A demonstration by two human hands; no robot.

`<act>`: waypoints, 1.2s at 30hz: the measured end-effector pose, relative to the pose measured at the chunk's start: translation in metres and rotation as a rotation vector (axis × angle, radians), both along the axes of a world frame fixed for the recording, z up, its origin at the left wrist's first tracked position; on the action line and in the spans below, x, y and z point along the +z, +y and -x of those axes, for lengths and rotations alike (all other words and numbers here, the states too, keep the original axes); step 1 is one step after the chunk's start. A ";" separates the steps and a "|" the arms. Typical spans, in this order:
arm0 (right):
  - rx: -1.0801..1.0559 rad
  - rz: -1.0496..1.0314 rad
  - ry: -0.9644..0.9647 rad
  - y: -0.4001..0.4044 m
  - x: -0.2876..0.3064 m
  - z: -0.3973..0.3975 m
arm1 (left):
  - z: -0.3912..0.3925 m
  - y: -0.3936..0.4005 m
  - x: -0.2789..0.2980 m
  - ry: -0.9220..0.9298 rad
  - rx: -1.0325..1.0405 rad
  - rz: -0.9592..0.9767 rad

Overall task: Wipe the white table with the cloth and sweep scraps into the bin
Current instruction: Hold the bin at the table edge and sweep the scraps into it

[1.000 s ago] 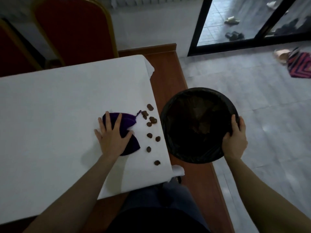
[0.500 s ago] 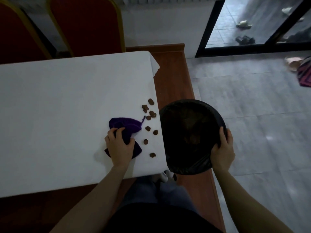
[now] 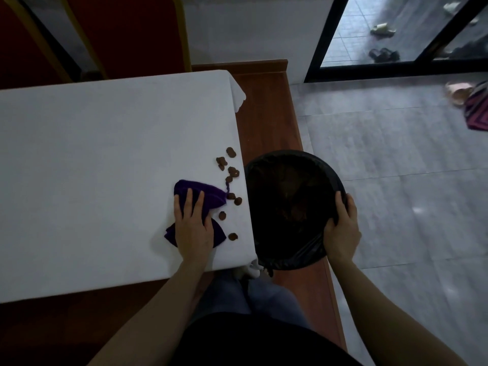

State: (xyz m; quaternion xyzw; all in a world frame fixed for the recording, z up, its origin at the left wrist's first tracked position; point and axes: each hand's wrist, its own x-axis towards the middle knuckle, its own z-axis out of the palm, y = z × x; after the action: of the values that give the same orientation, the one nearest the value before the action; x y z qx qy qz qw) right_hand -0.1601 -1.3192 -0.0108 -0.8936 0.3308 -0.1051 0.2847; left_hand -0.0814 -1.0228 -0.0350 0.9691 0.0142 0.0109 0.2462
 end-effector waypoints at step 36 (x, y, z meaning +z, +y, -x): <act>-0.026 -0.151 0.026 0.026 0.006 0.014 | 0.030 -0.108 0.007 0.011 -0.156 0.165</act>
State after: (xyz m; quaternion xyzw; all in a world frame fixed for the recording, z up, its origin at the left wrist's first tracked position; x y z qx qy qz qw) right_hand -0.1739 -1.2932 -0.0052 -0.8664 0.3530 -0.0719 0.3457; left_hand -0.1112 -1.1307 -0.0283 0.9437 -0.0588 -0.0148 0.3252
